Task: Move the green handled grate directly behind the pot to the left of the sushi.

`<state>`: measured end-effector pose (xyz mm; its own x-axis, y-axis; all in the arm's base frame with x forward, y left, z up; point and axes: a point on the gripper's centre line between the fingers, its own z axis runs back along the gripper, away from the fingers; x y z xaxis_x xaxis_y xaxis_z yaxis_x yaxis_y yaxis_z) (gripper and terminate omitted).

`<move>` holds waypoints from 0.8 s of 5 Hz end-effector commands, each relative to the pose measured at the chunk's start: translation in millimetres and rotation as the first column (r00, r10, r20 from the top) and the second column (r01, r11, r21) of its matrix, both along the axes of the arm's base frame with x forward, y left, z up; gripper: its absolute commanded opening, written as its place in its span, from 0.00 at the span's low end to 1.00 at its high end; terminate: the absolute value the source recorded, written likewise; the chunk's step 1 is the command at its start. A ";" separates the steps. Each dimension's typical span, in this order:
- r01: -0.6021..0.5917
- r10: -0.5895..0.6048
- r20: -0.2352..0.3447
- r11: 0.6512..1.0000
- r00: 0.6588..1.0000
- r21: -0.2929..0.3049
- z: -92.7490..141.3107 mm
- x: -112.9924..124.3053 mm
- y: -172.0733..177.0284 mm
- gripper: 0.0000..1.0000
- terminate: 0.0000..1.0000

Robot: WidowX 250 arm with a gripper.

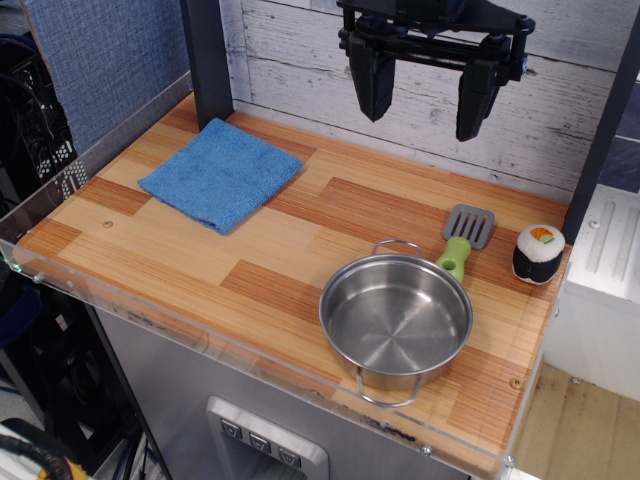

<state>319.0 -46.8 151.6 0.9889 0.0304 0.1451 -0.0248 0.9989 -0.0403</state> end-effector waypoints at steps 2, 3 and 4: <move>-0.003 0.003 0.043 1.000 0.999 -0.004 13.4 4.6 3.2 1.00 0.00; -0.003 0.003 0.043 1.000 0.999 -0.004 13.4 4.6 3.2 1.00 0.00; -0.003 0.003 0.043 1.000 0.999 -0.004 13.4 4.6 3.2 1.00 1.00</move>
